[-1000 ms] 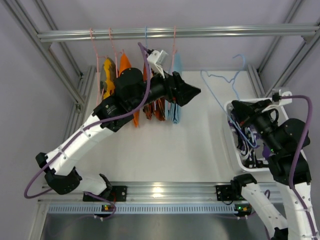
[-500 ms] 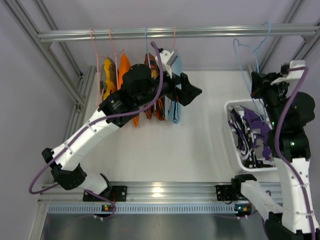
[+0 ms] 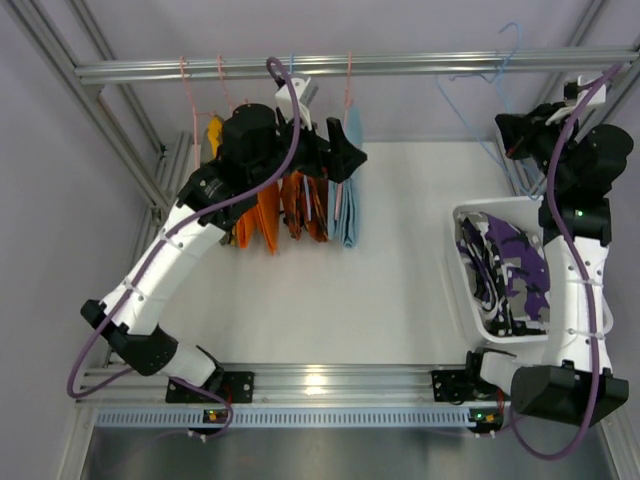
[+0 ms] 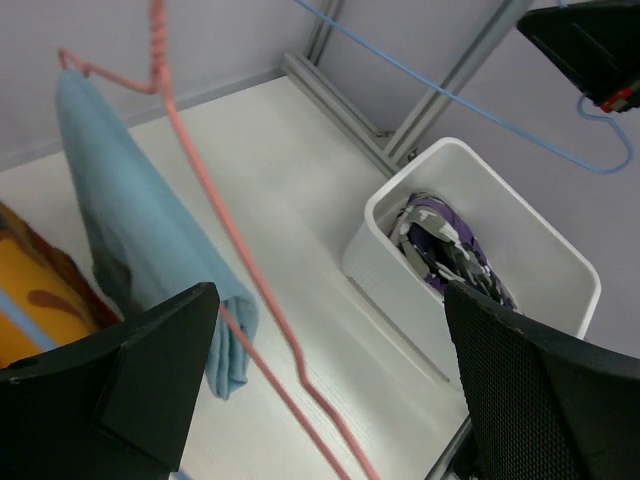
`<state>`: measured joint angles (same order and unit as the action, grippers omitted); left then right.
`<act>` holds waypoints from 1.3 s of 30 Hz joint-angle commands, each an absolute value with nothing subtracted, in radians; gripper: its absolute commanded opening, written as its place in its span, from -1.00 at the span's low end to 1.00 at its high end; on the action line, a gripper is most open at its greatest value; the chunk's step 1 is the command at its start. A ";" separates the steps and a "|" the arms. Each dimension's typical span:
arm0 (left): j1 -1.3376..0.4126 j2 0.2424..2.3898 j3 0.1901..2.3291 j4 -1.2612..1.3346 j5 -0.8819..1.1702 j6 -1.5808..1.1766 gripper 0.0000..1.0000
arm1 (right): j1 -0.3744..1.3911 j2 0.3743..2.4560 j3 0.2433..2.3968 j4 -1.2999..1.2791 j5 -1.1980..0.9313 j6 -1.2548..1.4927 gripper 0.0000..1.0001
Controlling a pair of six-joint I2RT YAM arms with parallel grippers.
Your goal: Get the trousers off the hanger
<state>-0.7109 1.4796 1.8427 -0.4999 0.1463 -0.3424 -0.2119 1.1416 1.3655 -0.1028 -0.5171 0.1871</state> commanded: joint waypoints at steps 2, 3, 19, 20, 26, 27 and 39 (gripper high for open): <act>-0.615 1.471 1.898 -0.588 0.202 -0.390 0.98 | -0.198 1.147 1.420 0.043 -0.641 0.225 -1.00; -0.601 1.462 1.887 -0.583 0.202 -0.396 0.98 | -0.192 1.147 1.419 0.041 -0.641 0.229 -1.00; -0.465 1.361 1.905 -0.673 0.173 -0.270 0.98 | 0.054 1.198 1.358 -0.037 -0.417 0.147 -1.00; -0.447 1.358 1.902 -0.698 0.170 -0.261 0.98 | 0.073 1.198 1.353 -0.040 -0.410 0.141 -1.00; -0.374 1.333 1.890 -0.793 0.205 -0.244 0.98 | 0.109 1.181 1.321 -0.077 -0.413 0.141 -0.67; -0.371 1.324 1.878 -0.793 0.206 -0.241 0.98 | 0.110 1.172 1.312 -0.077 -0.413 0.146 -0.54; -0.357 1.229 1.749 -0.868 -0.026 -0.187 0.98 | 0.109 0.864 1.181 -0.231 -0.390 0.167 0.99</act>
